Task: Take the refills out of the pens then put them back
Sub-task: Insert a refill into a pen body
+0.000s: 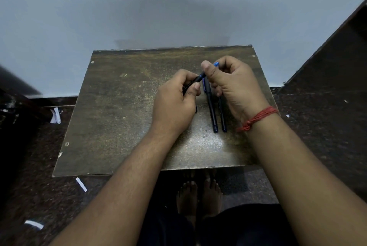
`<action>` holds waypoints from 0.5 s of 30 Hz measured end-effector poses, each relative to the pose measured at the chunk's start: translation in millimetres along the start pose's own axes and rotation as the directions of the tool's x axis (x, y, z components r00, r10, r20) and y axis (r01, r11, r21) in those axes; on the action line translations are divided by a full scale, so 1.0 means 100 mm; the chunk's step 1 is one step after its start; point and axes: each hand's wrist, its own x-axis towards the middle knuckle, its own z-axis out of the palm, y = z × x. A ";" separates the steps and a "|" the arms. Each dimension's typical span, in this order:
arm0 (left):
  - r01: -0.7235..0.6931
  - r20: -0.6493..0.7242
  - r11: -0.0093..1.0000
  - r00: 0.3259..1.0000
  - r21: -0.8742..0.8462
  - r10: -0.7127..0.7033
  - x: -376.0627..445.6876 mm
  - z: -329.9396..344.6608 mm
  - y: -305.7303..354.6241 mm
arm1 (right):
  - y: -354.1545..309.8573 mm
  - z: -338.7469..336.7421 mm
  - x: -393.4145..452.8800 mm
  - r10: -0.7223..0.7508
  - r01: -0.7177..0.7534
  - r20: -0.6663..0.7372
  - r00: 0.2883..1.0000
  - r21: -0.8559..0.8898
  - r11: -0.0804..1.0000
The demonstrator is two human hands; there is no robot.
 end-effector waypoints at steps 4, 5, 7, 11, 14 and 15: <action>0.010 -0.005 1.000 1.000 -0.018 -0.010 0.01 -0.01 0.02 | -0.01 -0.02 -0.01 -0.010 0.010 0.012 1.000 -0.002 1.000; 0.016 -0.005 1.000 1.000 -0.019 -0.016 0.01 -0.01 0.02 | -0.03 -0.03 -0.01 -0.007 0.005 0.025 1.000 0.045 0.999; 0.021 -0.006 1.000 1.000 -0.023 -0.021 0.00 -0.02 0.03 | -0.05 -0.04 -0.03 0.007 -0.013 0.054 0.999 0.115 0.993; 0.019 -0.007 0.999 1.000 -0.029 -0.019 -0.01 0.01 0.02 | -0.04 0.01 -0.02 0.046 -0.049 0.024 0.999 0.156 0.986; 0.007 -0.006 1.000 1.000 -0.028 -0.007 -0.01 0.01 0.02 | -0.01 0.03 -0.01 0.036 -0.035 -0.005 0.999 0.092 0.995; 0.007 -0.007 1.000 1.000 -0.028 -0.007 0.00 0.01 0.02 | 0.00 0.02 -0.01 0.029 -0.028 -0.009 1.000 0.081 0.996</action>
